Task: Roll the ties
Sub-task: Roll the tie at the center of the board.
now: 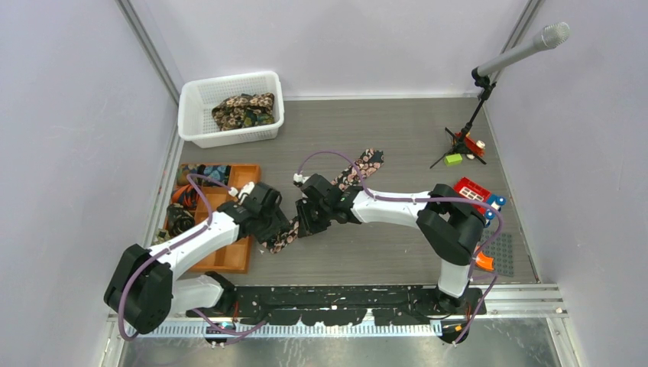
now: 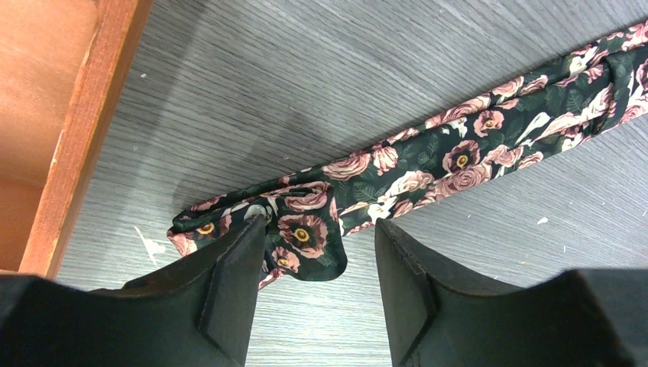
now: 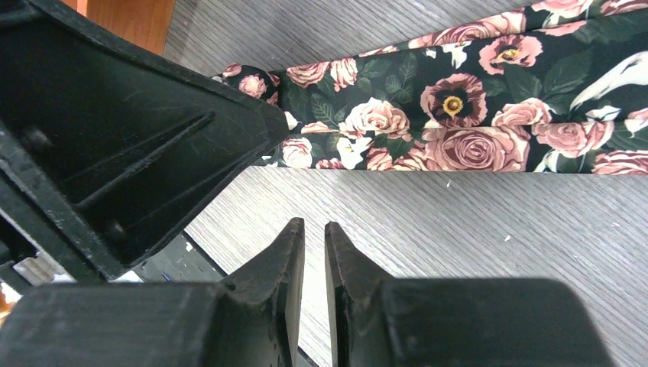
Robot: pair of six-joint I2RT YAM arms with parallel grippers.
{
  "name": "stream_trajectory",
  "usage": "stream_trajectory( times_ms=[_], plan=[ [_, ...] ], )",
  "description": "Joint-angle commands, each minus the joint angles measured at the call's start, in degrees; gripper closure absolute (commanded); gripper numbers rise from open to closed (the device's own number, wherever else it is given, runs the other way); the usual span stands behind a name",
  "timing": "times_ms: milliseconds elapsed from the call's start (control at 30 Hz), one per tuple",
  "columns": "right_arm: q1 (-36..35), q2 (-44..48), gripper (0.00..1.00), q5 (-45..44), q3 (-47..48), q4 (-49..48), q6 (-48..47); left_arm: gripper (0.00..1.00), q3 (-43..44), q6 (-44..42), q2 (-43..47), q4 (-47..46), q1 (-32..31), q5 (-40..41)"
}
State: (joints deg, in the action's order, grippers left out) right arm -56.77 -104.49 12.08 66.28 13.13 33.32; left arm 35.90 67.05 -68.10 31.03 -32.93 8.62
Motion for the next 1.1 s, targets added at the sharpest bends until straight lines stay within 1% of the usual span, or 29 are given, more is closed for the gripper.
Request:
stream_trajectory(
  times_ms=[0, 267, 533, 600, 800, 1067],
  plan=[
    [0.0, 3.1, 0.78, 0.0, 1.7, 0.0, -0.7, 0.43, 2.2, -0.4, 1.8, 0.7, -0.1, 2.1],
    [0.0, 3.2, 0.69, 1.1, 3.9, 0.6, -0.5, 0.37, 3.3, -0.5, 3.7, 1.7, -0.1, 2.2],
    [-0.1, 3.1, 0.63, 1.9, 5.3, 0.4, -0.1, 0.33, 3.9, -1.0, 6.1, 3.2, -0.1, 3.1],
    [0.0, 3.1, 0.61, 2.0, 5.8, 0.5, 0.0, 0.31, 4.5, -0.7, 7.1, 4.8, -0.1, 4.0],
    [0.0, 1.3, 0.57, 3.1, 8.4, 1.6, -0.3, 0.21, 6.2, -0.9, 11.1, 10.0, 0.1, 6.5],
    [0.0, -2.9, 0.57, 4.0, 13.4, 3.5, -1.3, 0.19, 6.8, -2.2, 20.2, 20.1, 0.4, 10.1]
  ],
)
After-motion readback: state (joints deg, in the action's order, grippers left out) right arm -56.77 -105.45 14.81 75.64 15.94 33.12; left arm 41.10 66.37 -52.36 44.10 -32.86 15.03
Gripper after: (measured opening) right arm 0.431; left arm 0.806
